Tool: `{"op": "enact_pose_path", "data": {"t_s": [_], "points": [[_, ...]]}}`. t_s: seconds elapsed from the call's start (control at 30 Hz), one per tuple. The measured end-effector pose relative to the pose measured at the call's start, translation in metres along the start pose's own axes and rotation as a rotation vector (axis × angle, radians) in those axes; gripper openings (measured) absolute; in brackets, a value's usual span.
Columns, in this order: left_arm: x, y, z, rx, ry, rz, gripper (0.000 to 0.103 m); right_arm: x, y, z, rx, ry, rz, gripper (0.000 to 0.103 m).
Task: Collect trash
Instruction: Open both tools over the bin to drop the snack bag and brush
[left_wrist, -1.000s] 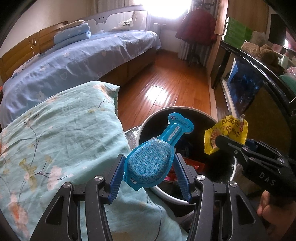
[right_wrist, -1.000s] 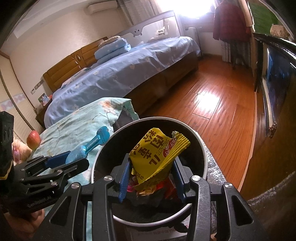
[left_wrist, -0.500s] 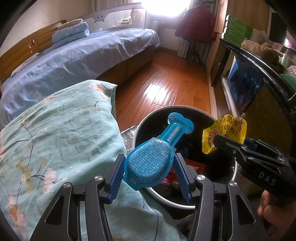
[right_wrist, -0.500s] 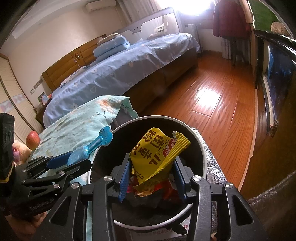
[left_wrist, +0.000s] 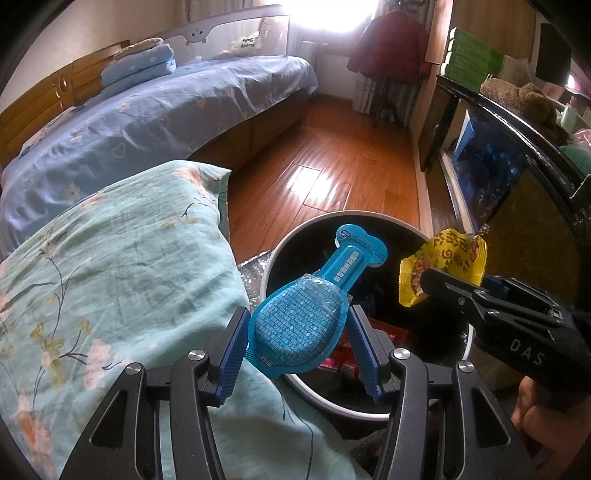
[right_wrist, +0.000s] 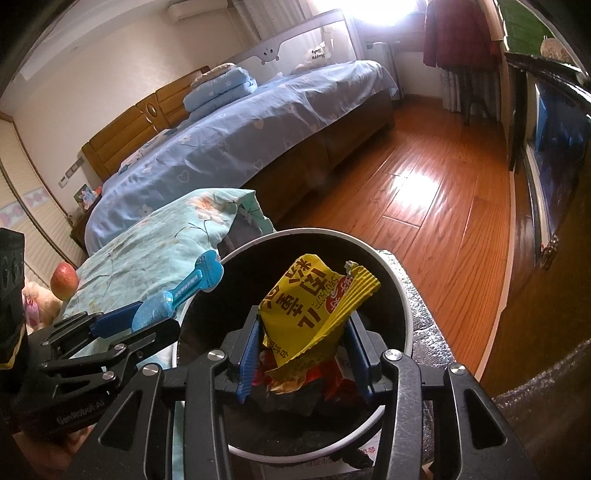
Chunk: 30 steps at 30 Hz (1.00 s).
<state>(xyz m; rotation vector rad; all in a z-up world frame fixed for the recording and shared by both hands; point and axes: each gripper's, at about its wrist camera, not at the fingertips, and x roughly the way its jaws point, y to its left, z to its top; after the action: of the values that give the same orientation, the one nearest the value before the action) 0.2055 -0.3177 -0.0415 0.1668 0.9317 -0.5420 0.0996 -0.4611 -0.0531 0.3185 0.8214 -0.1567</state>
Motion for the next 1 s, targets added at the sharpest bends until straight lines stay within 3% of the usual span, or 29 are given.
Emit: {"op": "enact_pose_path", "data": {"t_s": [0.2, 0.33, 0.57, 0.77, 1.0], "points": [[0.000, 0.001, 0.002, -0.002, 0.006, -0.006, 0.054, 0.002, -0.003, 0.001, 0.013, 0.004, 0.000, 0.047], [-0.004, 0.004, 0.002, -0.006, -0.001, -0.009, 0.061, 0.002, -0.004, 0.001, 0.026, 0.004, 0.007, 0.065], [-0.017, 0.018, -0.006, -0.039, -0.020, 0.006, 0.063, -0.004, -0.003, -0.001, 0.035, -0.007, 0.007, 0.068], [-0.038, 0.035, -0.029, -0.085, -0.044, 0.020, 0.063, -0.014, 0.009, -0.009, 0.029, -0.024, 0.016, 0.070], [-0.079, 0.055, -0.068, -0.163, -0.098, 0.040, 0.063, -0.032, 0.032, -0.029, 0.031, -0.069, 0.046, 0.080]]}}
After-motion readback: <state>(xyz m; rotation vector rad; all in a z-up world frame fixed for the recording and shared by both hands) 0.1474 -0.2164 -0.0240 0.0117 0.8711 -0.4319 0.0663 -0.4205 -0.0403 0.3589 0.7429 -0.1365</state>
